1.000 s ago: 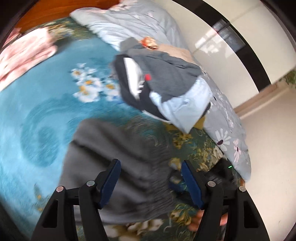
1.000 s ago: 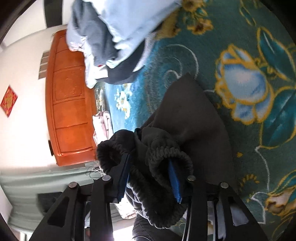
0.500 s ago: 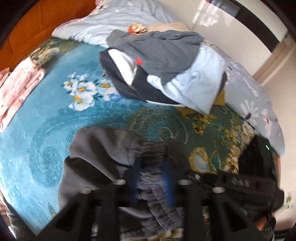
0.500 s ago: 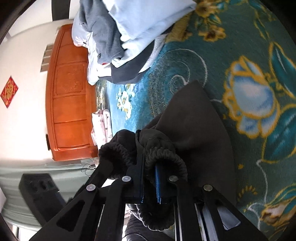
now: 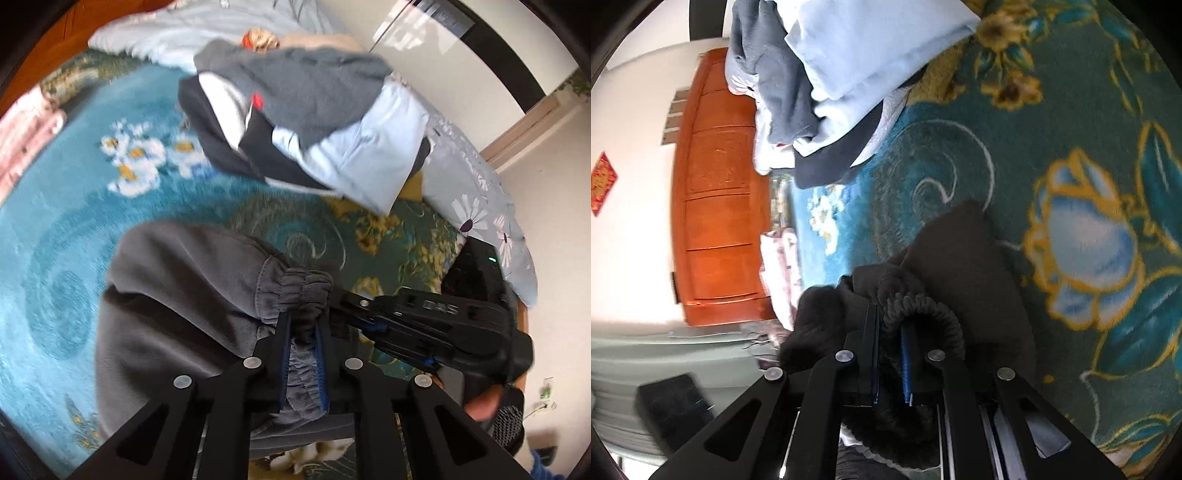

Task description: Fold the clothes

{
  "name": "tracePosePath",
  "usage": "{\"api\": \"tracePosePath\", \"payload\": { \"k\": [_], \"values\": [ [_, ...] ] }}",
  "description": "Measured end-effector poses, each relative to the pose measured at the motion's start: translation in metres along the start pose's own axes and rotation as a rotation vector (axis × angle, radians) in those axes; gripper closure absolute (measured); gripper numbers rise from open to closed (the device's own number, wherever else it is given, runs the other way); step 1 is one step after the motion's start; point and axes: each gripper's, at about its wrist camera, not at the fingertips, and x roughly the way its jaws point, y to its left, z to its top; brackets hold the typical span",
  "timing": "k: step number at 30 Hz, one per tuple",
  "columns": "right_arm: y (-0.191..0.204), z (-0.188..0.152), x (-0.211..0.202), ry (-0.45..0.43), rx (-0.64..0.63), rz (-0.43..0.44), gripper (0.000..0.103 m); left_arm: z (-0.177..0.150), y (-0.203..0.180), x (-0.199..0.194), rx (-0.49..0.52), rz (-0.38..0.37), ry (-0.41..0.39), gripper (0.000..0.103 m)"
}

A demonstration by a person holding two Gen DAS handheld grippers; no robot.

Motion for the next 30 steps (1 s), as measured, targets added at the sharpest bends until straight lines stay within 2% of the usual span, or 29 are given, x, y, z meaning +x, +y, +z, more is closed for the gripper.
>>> {"api": "tracePosePath", "payload": {
  "k": [1,2,4,6,8,10,11,12,13,14,15,17,20,23,27,30],
  "values": [
    [0.0,-0.002,-0.003,-0.005,-0.007,-0.011,0.089,0.0,0.003,0.0,-0.022,-0.022,-0.001,0.086],
    [0.0,-0.003,-0.007,-0.012,-0.016,-0.023,0.083,0.0,0.006,-0.001,-0.042,-0.044,-0.002,0.086],
    [0.006,-0.006,-0.017,-0.028,-0.051,-0.049,0.071,0.001,0.013,-0.006,-0.068,-0.099,0.007,0.079],
    [0.018,-0.008,-0.029,-0.049,-0.115,-0.066,0.069,0.0,0.022,-0.014,-0.101,-0.164,0.019,0.063],
    [0.031,-0.012,-0.036,-0.049,-0.2,-0.065,0.069,-0.003,0.038,-0.026,-0.15,-0.203,-0.006,0.059],
    [0.043,-0.015,-0.034,-0.026,-0.277,-0.041,0.066,-0.011,0.064,-0.036,-0.227,-0.189,-0.039,0.056],
    [0.046,-0.018,-0.033,-0.008,-0.304,-0.022,0.057,-0.016,0.076,-0.042,-0.266,-0.182,-0.055,0.055],
    [0.048,-0.021,-0.034,0.014,-0.337,-0.003,0.041,-0.02,0.089,-0.047,-0.304,-0.174,-0.071,0.055],
    [0.052,-0.025,-0.03,0.023,-0.374,-0.017,0.033,-0.025,0.102,-0.052,-0.343,-0.166,-0.085,0.055],
    [0.057,-0.028,-0.026,0.032,-0.411,-0.031,0.02,-0.03,0.114,-0.054,-0.38,-0.151,-0.091,0.054],
    [0.062,-0.032,-0.022,0.041,-0.447,-0.045,0.017,-0.036,0.125,-0.056,-0.418,-0.137,-0.098,0.054],
    [0.07,-0.038,-0.014,0.056,-0.518,-0.077,0.017,-0.046,0.14,-0.056,-0.468,-0.125,-0.099,0.054],
    [0.074,-0.035,-0.001,0.032,-0.564,-0.153,0.016,-0.059,0.154,-0.052,-0.52,-0.125,-0.089,0.054],
    [0.077,-0.037,0.007,0.028,-0.593,-0.179,0.012,-0.069,0.157,-0.046,-0.508,-0.088,-0.06,0.049],
    [0.098,-0.044,0.003,-0.014,-0.681,-0.247,0.012,-0.077,0.172,-0.045,-0.581,-0.111,-0.05,0.042],
    [0.115,-0.055,-0.01,-0.043,-0.765,-0.298,0.012,-0.08,0.173,-0.044,-0.578,-0.105,-0.052,0.041]
  ]
}}
